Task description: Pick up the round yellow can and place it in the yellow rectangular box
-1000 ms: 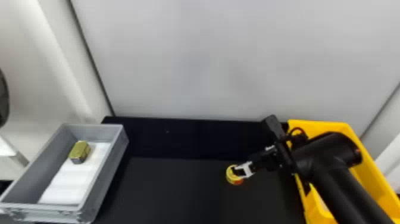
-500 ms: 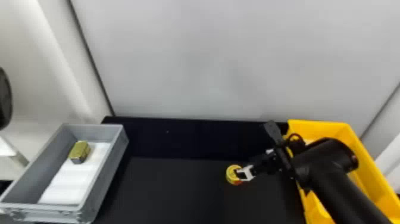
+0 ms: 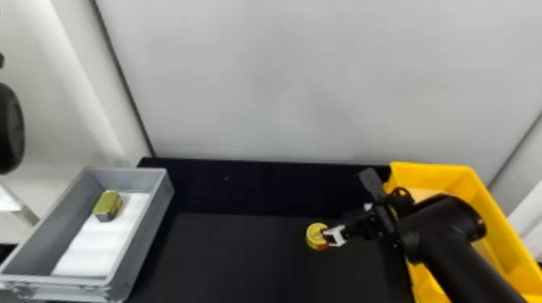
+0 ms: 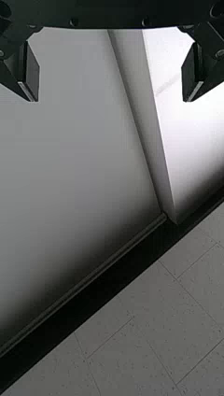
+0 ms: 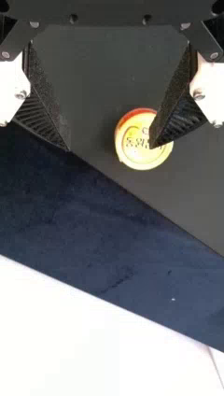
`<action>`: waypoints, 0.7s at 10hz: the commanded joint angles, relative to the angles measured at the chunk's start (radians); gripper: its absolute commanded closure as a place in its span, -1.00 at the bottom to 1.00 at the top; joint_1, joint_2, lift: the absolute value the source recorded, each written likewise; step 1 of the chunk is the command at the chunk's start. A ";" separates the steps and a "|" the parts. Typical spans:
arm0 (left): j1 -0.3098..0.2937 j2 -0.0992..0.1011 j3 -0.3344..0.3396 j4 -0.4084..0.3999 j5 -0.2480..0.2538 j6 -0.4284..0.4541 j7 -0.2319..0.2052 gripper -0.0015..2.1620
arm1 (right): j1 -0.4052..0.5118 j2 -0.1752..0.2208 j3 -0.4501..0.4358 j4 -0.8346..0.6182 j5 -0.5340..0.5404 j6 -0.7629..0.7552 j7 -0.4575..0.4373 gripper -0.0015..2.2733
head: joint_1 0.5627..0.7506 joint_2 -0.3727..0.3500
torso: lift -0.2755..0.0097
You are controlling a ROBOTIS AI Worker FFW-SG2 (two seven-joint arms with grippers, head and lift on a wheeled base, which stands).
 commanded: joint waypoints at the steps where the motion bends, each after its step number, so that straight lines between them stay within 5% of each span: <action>1: -0.006 -0.006 -0.007 0.004 0.000 -0.001 0.000 -0.88 | 0.001 0.004 -0.010 0.046 0.000 -0.012 -0.006 -0.83 | 0.07 0.18 | 0.86; 7: -0.016 -0.015 -0.018 0.015 -0.002 -0.005 0.000 -0.88 | 0.001 0.026 -0.037 0.123 0.000 -0.036 -0.034 -0.81 | 0.07 0.18 | 0.86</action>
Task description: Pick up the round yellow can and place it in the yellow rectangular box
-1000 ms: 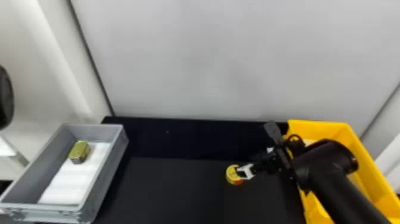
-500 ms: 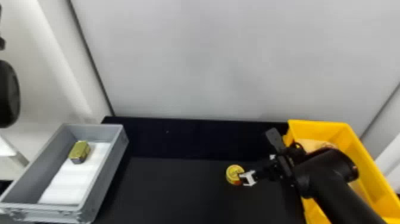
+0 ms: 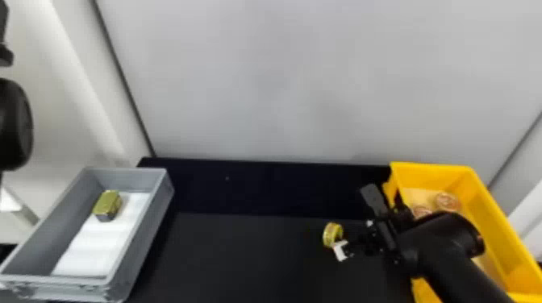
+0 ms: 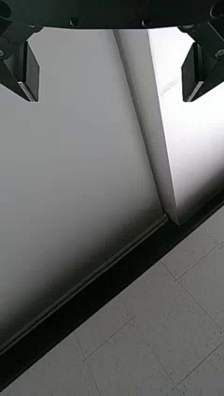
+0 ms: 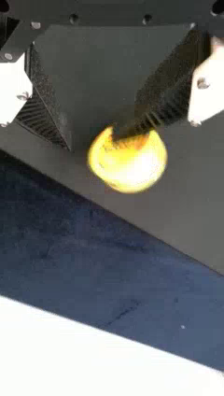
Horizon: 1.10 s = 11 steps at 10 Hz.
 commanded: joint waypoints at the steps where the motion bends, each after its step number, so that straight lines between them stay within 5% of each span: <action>1: -0.001 -0.003 -0.001 0.002 -0.001 -0.002 0.001 -0.88 | 0.001 0.009 0.001 0.010 0.000 0.004 0.002 -0.81 | 0.07 0.18 | 0.86; 4: -0.001 -0.001 -0.001 0.002 -0.001 -0.002 0.001 -0.88 | 0.004 0.013 0.001 0.001 -0.002 -0.002 0.002 -0.81 | 0.07 0.18 | 0.86; 8: 0.021 0.014 0.019 -0.018 -0.001 0.009 -0.001 -0.88 | 0.042 -0.013 0.042 -0.297 -0.006 0.158 0.020 -0.81 | 0.07 0.18 | 0.86; 11: 0.018 0.016 0.018 -0.020 -0.001 0.012 -0.002 -0.88 | 0.030 -0.014 0.050 -0.358 -0.042 0.165 0.018 -0.81 | 0.07 0.18 | 0.86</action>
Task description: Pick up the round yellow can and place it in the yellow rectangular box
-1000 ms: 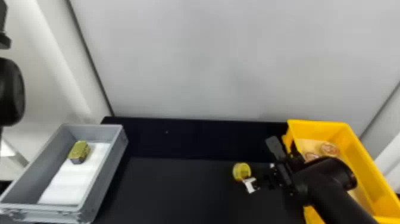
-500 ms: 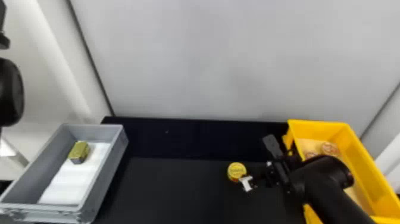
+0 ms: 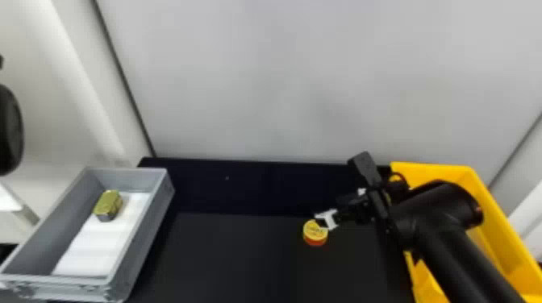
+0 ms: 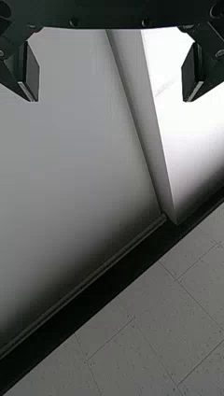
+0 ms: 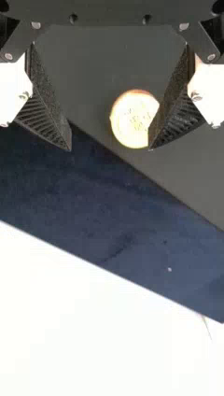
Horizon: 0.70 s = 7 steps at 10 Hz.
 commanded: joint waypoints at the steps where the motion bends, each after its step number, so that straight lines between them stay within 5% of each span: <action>1: -0.004 -0.001 -0.005 0.001 0.000 0.001 0.000 -0.88 | -0.008 0.000 0.006 -0.018 -0.028 -0.002 -0.001 -0.81 | 0.07 0.18 | 0.86; 7: -0.018 -0.034 -0.025 0.034 0.000 -0.027 0.004 -0.88 | -0.100 0.010 0.056 0.176 -0.085 -0.099 0.030 -0.79 | 0.07 0.18 | 0.86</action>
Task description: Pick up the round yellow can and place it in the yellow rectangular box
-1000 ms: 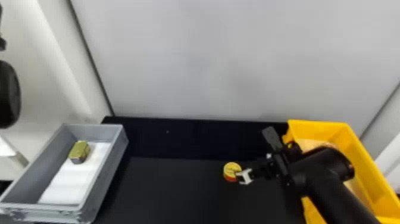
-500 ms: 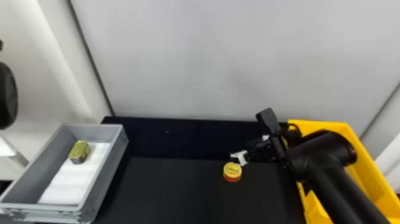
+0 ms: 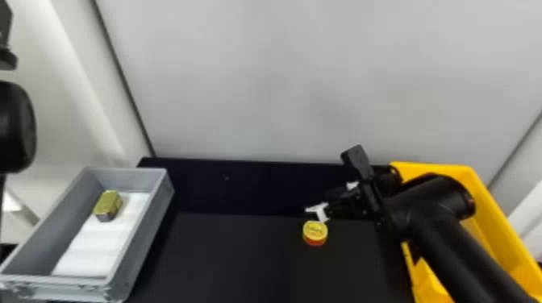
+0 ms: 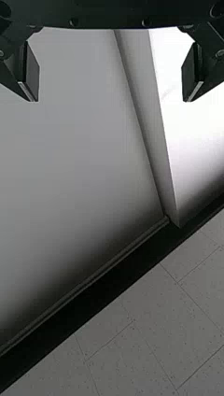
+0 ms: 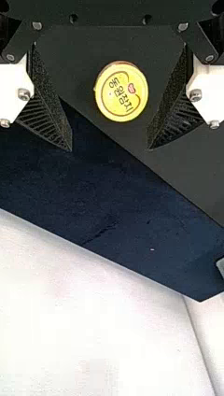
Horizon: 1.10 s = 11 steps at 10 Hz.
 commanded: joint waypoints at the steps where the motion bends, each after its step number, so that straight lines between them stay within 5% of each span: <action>1: -0.009 -0.015 -0.013 0.020 0.001 -0.023 0.001 -0.88 | -0.035 0.003 0.017 0.078 -0.003 -0.030 0.011 -0.80 | 0.07 0.18 | 0.86; 5: -0.022 -0.026 -0.027 0.041 0.001 -0.043 0.001 -0.88 | -0.055 0.014 0.037 0.150 -0.003 -0.054 -0.001 -0.81 | 0.07 0.18 | 0.86; 7: -0.025 -0.026 -0.030 0.044 0.001 -0.043 0.001 -0.88 | -0.057 0.014 0.077 0.168 -0.025 -0.039 -0.010 -0.98 | 0.07 0.18 | 0.86; 11: -0.024 -0.017 -0.027 0.043 0.001 -0.043 0.001 -0.88 | -0.080 -0.006 0.205 0.174 -0.072 0.010 0.011 -0.94 | 0.07 0.18 | 0.86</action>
